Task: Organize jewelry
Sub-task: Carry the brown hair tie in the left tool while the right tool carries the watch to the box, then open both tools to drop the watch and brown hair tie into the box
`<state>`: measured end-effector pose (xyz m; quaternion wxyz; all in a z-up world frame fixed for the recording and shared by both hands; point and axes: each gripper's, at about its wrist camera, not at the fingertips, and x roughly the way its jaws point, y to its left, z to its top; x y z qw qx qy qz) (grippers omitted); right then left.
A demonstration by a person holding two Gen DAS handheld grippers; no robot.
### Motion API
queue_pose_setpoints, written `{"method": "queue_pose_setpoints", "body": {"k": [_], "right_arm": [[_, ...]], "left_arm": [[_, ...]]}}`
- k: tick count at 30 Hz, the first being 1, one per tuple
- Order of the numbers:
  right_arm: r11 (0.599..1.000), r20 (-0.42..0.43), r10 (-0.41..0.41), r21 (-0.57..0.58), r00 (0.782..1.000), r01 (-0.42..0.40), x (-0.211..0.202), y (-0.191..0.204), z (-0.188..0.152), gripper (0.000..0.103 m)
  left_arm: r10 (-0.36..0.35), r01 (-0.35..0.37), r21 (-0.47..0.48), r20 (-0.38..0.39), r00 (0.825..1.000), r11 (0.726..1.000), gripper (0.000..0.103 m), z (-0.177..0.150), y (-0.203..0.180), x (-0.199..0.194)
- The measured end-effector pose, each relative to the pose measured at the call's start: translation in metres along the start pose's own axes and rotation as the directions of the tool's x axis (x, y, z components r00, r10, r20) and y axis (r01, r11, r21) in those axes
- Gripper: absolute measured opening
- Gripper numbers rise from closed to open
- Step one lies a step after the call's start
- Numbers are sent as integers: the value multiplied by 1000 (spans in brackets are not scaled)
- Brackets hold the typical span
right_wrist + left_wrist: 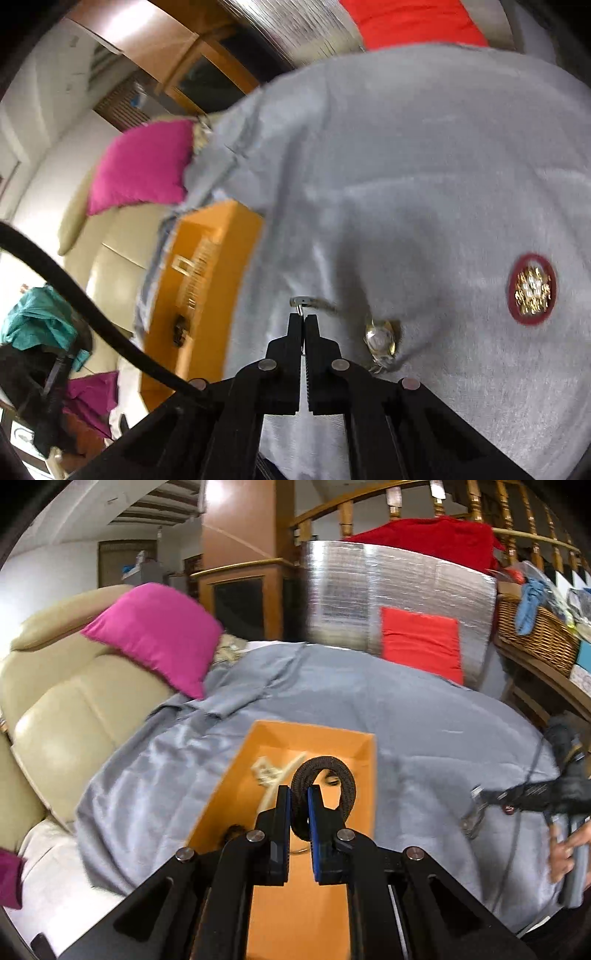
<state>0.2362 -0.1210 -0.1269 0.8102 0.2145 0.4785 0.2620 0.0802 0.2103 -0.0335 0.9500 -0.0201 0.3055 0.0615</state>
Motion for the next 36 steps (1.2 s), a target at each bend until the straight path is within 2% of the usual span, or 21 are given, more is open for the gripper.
{"method": "queue_pose_setpoints", "body": {"k": [2,10,13,18,24,29,36], "right_arm": [[1000,24,30,2,999,-30,-7,4,3,2],[999,55,46,-6,997,-46,-20,20,2,2],[996,72,81,-28,994,-79,-29,38,3,2],[978,94,179,-124,979,-167,-41,96,8,2],[949,28,257,-193,966,-248,-21,160,8,2],[931,-65,311,-179,948,-318,11,196,-7,2],[922,-223,312,-161,923,-351,63,222,-44,2]], "left_arm": [[19,-19,-17,-7,1000,1000,9,-4,14,-1],[35,-37,-46,-42,998,998,9,-20,41,1],[35,-37,-49,-54,998,998,9,-25,46,2],[21,-25,-50,-76,997,998,9,-32,52,3],[5,-10,-44,-103,995,999,9,-44,61,6],[-1,-6,-44,-156,988,999,9,-60,73,16],[-6,-7,-58,-225,974,998,9,-79,84,35]]}}
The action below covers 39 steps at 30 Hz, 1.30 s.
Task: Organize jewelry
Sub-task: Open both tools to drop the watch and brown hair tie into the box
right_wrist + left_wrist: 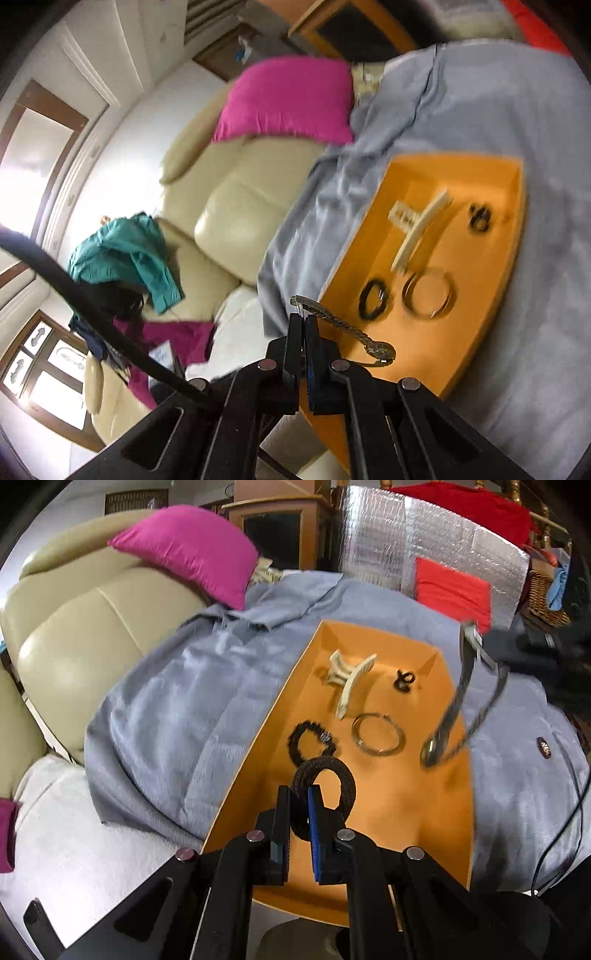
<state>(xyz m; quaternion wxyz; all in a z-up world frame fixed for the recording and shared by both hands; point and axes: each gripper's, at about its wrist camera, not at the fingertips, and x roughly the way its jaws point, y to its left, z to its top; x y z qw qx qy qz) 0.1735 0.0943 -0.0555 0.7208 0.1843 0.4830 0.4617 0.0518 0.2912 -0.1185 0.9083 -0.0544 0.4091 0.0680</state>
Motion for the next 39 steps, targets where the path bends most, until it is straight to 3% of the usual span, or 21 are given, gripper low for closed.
{"method": "queue_pose_setpoints", "body": {"k": [11,22,24,28,31,34,39], "right_arm": [[994,-175,-79,61,981,90,65,-34,-23,3],[984,-164,-150,69,975,163,77,-50,-8,7],[986,-145,-144,66,979,155,71,-52,-5,7],[986,-110,-139,75,984,147,53,-54,-1,7],[986,-85,-137,87,987,144,37,-55,1,9],[986,-53,-126,103,991,130,14,-61,1,26],[981,8,-142,136,990,140,-32,-84,-4,28]], "left_arm": [[13,-13,-7,-89,996,1000,9,-4,5,37],[44,-42,16,-151,988,999,10,3,5,66],[36,-35,12,-164,986,999,14,2,5,68],[50,-50,2,-160,986,999,54,2,7,65],[50,-51,-3,-148,988,999,54,4,6,57],[71,-70,17,-126,989,997,55,9,-1,47],[81,-75,68,-77,994,995,56,19,-26,29]]}}
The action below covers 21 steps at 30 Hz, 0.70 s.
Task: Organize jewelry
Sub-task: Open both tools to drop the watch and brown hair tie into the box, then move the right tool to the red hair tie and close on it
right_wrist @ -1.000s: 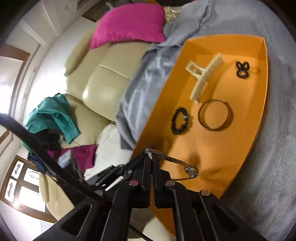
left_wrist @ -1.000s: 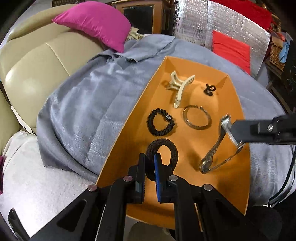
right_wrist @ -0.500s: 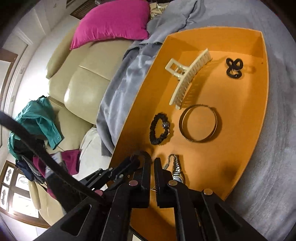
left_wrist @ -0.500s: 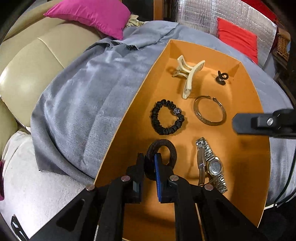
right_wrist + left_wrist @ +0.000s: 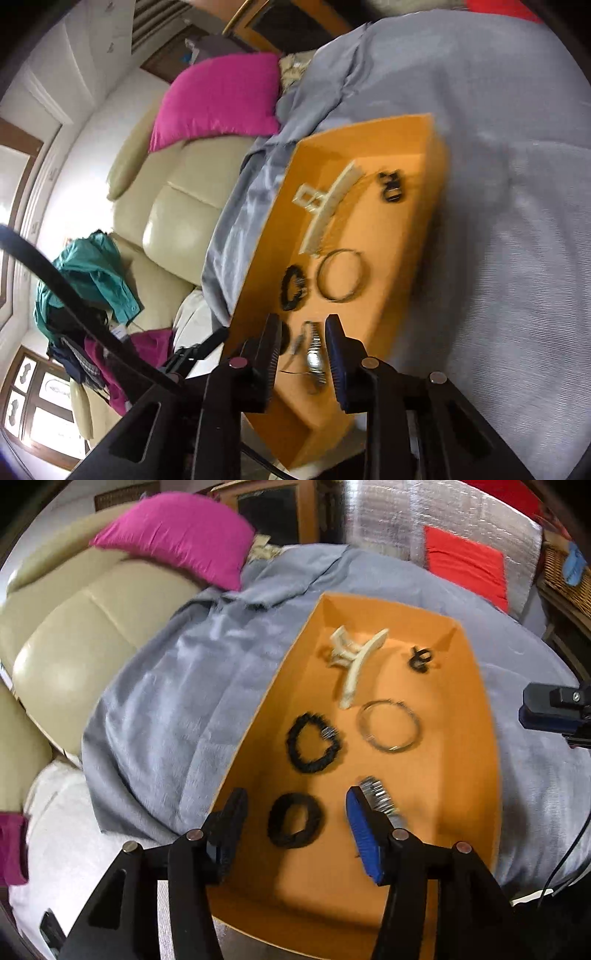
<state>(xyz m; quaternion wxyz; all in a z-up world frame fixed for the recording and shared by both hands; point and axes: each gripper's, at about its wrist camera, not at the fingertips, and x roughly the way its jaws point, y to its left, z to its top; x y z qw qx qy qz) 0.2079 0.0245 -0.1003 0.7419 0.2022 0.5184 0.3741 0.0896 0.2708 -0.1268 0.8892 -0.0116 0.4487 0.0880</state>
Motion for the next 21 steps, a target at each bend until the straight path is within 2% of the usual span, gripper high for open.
{"method": "queue_pose_setpoints", "body": {"k": [5,10,14,16,18,20,21], "right_arm": [[997,76,-34,71,997,28,-57,-50,-7,28],[984,183,-75,172,980,43,-126,-112,-18,28],[961,282,-115,273,952,35,-182,-164,-29,28],[945,337,-140,327,931,24,-209,-191,-35,28],[927,379,-158,375,912,5,-232,-218,-42,28],[917,384,-141,398,913,-26,-242,-234,-44,28],[908,369,-127,416,921,-42,-241,-244,-46,28]], "left_arm": [[-14,11,70,51,999,997,57,15,-40,-23],[-57,45,150,74,996,988,58,32,-90,-36],[-133,113,226,77,988,968,58,45,-146,-43],[-166,144,253,69,984,957,63,49,-171,-42],[-219,197,285,44,975,938,63,52,-206,-37],[-260,246,303,7,965,921,63,53,-237,-29],[-272,261,306,-8,962,915,63,53,-248,-25]]}}
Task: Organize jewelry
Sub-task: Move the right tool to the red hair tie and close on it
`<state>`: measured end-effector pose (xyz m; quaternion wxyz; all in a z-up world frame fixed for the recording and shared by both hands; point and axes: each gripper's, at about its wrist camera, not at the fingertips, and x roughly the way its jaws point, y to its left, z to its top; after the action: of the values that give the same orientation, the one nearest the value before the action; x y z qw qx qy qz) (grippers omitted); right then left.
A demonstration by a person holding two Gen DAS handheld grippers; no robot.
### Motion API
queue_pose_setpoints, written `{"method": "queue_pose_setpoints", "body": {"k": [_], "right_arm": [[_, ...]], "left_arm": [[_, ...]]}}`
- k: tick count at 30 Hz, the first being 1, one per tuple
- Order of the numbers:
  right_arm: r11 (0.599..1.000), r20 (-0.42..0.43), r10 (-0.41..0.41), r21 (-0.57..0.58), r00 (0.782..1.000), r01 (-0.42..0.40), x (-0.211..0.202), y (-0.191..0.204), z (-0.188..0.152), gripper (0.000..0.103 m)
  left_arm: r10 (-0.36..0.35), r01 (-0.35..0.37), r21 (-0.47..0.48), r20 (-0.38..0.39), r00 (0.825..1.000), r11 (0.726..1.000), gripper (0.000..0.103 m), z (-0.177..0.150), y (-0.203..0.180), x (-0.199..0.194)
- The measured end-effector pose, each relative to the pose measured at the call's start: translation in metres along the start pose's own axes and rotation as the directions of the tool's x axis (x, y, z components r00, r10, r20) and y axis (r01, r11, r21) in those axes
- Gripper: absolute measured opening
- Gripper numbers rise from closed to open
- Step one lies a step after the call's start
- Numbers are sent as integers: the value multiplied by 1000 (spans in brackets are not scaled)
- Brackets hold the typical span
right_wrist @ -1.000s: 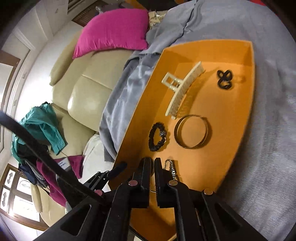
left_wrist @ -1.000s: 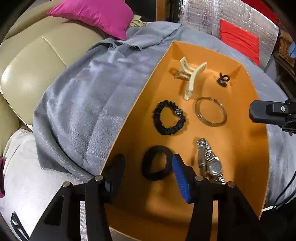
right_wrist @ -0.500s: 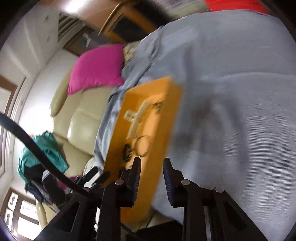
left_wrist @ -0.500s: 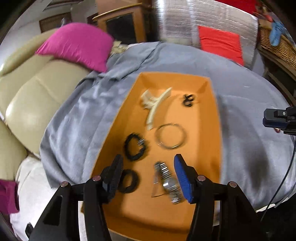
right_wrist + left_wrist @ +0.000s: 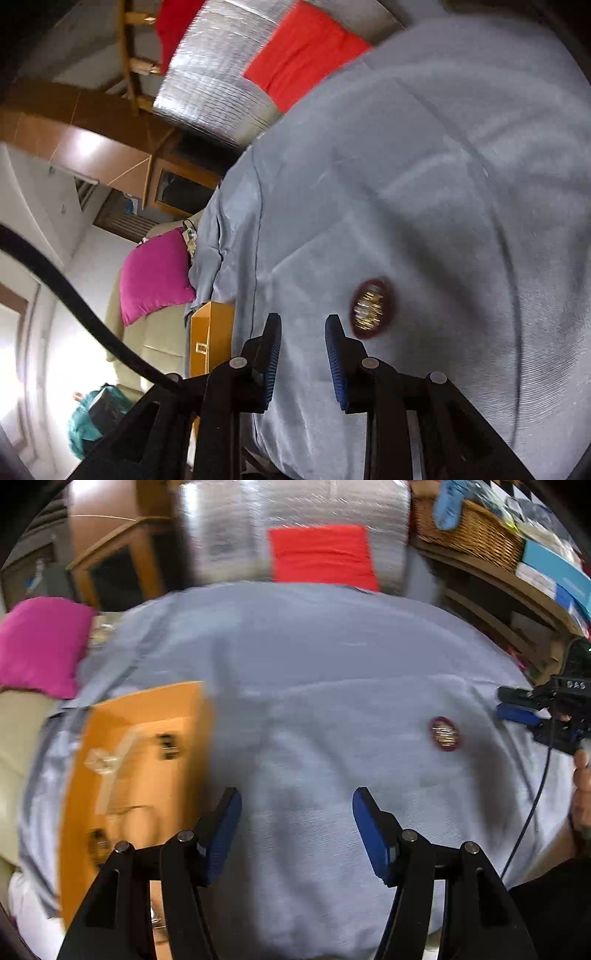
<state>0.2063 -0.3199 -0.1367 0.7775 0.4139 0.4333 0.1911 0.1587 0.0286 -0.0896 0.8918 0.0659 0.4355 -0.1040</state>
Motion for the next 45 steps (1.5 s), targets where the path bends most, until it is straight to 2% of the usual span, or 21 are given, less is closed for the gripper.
{"method": "queue_pose_setpoints", "body": {"k": [3,6,9,11,13,18,22,24,26,30,36,45], "right_arm": [[999,-29,-18,48,999,19,8,-20,8,28],[998,-73,-4,64,997,9,19,-28,19,28],[997,-98,-23,73,995,30,30,-35,28,28],[996,-126,-17,84,992,27,42,-38,31,28],[995,-138,-46,76,989,57,53,-39,31,28],[991,-156,-109,62,982,120,74,-41,38,27],[988,-179,-138,43,974,148,85,-41,39,21],[984,-179,-176,9,968,181,90,-38,39,14],[984,-187,-168,20,968,174,94,-41,41,12],[981,-174,-194,-13,966,194,93,-38,43,4],[990,-131,-141,-6,981,142,82,-32,47,4],[989,-64,-130,64,989,134,58,-46,58,4]], "left_arm": [[-57,57,1,-20,998,998,63,10,-28,23],[-71,71,3,-24,997,997,63,16,-48,45],[-57,57,-5,-21,998,998,63,20,-53,66],[-23,23,-13,-26,999,1000,63,21,-50,78],[6,-8,-49,-47,999,999,63,21,-40,89],[40,-44,-80,-42,998,996,63,21,-30,90],[52,-53,-60,-21,998,997,63,20,-30,87],[48,-49,-57,-21,999,997,63,20,-31,87],[43,-44,-55,-21,999,998,63,20,-31,87],[47,-47,-38,-18,999,998,63,21,-35,88],[40,-40,-10,-18,999,999,63,21,-46,91],[17,-17,16,-8,1000,1000,63,25,-62,95]]}}
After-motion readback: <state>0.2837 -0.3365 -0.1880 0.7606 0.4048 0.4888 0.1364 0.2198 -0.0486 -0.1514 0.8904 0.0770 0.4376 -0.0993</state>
